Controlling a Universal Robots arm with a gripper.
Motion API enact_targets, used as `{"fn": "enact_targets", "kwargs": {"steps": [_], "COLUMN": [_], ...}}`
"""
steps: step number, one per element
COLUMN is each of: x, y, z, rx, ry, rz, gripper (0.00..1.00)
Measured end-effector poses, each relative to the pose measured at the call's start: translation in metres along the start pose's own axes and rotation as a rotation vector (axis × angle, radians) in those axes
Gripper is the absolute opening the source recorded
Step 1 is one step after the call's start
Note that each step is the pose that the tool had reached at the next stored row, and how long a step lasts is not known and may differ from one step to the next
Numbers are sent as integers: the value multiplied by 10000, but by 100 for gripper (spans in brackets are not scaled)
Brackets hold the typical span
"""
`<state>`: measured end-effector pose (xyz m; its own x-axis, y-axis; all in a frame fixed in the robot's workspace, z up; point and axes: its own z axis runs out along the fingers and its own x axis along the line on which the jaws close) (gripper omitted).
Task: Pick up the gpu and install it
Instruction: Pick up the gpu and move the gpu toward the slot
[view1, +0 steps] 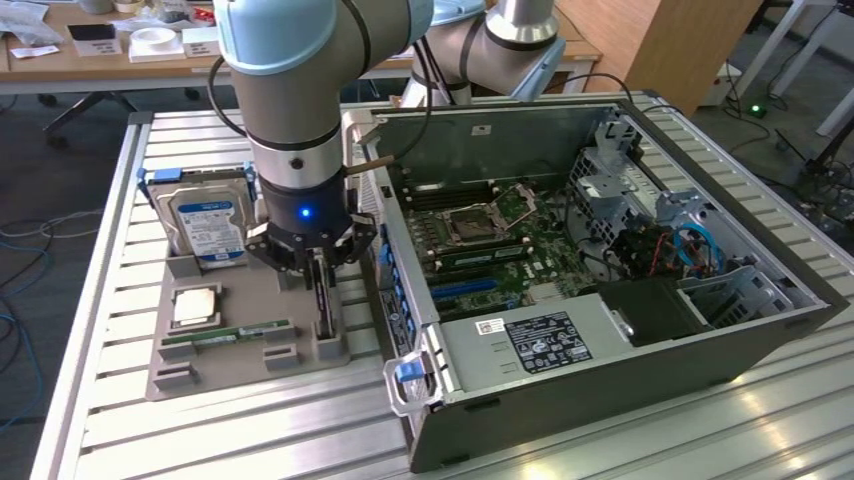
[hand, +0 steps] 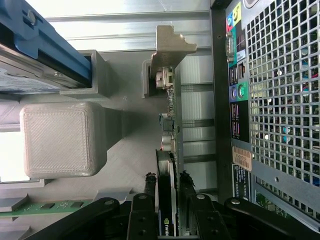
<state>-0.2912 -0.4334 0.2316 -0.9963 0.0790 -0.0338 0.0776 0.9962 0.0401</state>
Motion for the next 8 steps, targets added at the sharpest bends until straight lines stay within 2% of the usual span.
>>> {"fn": "enact_targets", "kwargs": {"steps": [1, 8], "x": [0, 0], "y": [0, 0], "z": [0, 0], "rx": [0, 1], "ry": [0, 1], "rz": [0, 0], "gripper": [33, 33]}}
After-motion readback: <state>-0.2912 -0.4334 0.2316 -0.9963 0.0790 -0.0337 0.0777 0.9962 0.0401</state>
